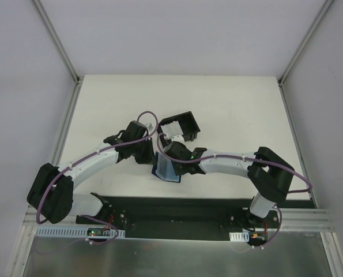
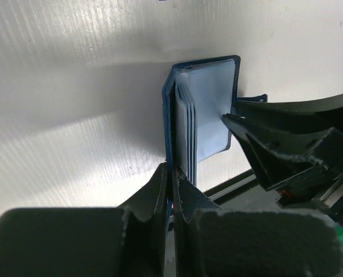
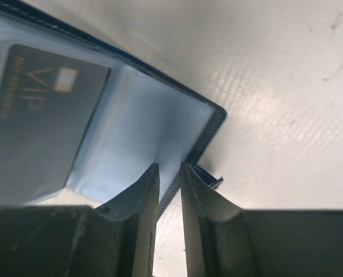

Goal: Put the credit cards into the card holder
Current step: Close the card holder at the center of the board.

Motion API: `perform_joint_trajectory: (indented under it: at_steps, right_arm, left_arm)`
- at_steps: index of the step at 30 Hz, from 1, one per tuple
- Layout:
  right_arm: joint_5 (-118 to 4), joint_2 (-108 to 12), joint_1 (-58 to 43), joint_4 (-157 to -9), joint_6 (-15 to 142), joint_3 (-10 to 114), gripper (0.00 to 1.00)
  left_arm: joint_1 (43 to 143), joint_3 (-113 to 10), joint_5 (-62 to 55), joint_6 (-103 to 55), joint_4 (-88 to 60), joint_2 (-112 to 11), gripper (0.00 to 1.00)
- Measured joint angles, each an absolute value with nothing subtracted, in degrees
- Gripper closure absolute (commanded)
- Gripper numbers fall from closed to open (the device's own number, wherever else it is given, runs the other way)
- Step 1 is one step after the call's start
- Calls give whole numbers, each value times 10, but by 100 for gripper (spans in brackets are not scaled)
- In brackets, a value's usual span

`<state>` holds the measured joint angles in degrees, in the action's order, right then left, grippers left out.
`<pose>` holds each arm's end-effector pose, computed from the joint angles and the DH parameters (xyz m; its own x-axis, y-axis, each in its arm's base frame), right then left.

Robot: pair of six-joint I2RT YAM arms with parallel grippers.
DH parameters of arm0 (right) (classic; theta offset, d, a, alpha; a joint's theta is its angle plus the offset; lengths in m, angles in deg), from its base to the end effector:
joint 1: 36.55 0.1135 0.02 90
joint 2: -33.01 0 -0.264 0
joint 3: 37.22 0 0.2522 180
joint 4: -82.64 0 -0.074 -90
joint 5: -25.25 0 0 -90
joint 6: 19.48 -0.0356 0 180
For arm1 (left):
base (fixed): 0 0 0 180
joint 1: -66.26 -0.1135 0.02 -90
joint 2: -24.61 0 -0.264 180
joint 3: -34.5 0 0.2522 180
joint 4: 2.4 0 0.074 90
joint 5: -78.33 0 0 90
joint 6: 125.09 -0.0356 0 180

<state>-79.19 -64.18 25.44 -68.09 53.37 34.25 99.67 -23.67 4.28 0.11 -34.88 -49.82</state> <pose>0.1687 0.2982 0.1771 -0.5998 -0.5196 -0.6084 -0.6393 0.7685 -0.0260 0.2138 -0.1528 0.2158 -0.9051 -0.0669 -0.4198 0.1945 0.8129 -0.5489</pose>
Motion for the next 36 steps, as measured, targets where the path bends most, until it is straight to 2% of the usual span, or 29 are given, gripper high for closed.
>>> perform_joint_trajectory:
  at_steps: [8,13,23,36]
  right_arm:
    - [-829,-629,251,-662,501,314,76]
    - [-828,-624,245,-663,480,306,79]
    - [-803,-597,233,-671,444,276,78]
    - [-801,-590,231,-665,435,266,89]
  left_arm:
    - [997,-237,37,1,-352,-498,100]
    - [997,-237,27,0,-360,-498,100]
    - [997,-239,10,-4,-371,-501,100]
    - [997,-262,10,-18,-385,-511,99]
